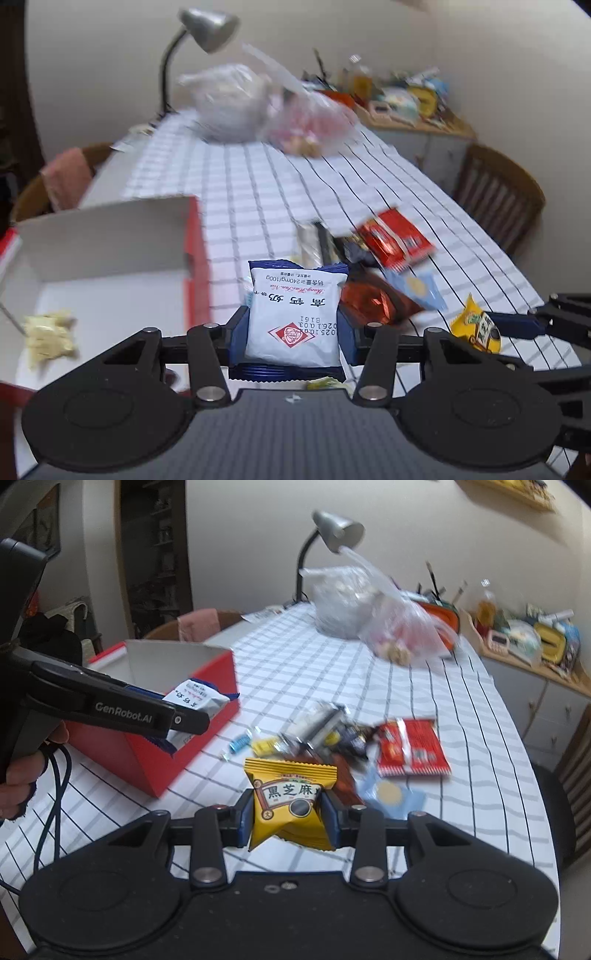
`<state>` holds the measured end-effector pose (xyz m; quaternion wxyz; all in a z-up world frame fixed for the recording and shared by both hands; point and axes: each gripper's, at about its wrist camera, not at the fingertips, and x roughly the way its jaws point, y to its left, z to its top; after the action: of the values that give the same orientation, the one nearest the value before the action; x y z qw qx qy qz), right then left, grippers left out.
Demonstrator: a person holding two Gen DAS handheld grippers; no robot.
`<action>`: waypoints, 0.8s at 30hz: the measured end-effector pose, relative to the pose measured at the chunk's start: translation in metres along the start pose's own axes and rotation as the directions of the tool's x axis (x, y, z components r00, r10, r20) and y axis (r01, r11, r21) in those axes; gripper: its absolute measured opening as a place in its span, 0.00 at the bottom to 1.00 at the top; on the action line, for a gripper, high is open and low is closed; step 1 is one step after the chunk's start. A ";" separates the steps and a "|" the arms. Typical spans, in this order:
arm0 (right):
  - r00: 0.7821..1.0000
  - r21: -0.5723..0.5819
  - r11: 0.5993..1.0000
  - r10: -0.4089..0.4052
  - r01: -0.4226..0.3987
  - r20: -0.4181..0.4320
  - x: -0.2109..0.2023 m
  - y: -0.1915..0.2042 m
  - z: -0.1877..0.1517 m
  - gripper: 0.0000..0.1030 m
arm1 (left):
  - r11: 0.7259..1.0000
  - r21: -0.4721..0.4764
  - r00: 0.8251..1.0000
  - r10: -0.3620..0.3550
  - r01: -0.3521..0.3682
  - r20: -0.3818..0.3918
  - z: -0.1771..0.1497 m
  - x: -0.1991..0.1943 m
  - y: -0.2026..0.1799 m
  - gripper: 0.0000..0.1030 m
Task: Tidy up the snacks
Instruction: 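Carry the white packet and yellow packet with both tools into the red box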
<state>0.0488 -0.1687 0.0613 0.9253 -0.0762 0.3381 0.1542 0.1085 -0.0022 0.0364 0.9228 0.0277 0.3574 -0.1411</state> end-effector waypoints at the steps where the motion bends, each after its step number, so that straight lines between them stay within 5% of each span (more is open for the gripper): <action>1: 1.000 -0.011 1.000 0.001 -0.001 0.008 -0.001 0.006 0.005 0.35 | 1.000 -0.007 1.000 0.005 -0.005 0.012 0.002 -0.005 0.005 0.47; 14: 0.994 -0.111 0.992 0.075 -0.067 0.074 0.016 0.088 0.063 0.35 | 0.991 -0.082 0.989 0.110 -0.103 0.096 0.007 -0.057 0.084 0.47; 24: 0.993 -0.142 0.985 0.109 -0.101 0.051 0.059 0.142 0.092 0.35 | 0.975 -0.134 0.978 0.189 -0.176 0.089 0.008 -0.066 0.144 0.47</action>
<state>0.0989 0.0007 0.0874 0.9178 -0.1182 0.3026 0.2282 0.1075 0.1510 0.0790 0.9487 -0.0050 0.3144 -0.0341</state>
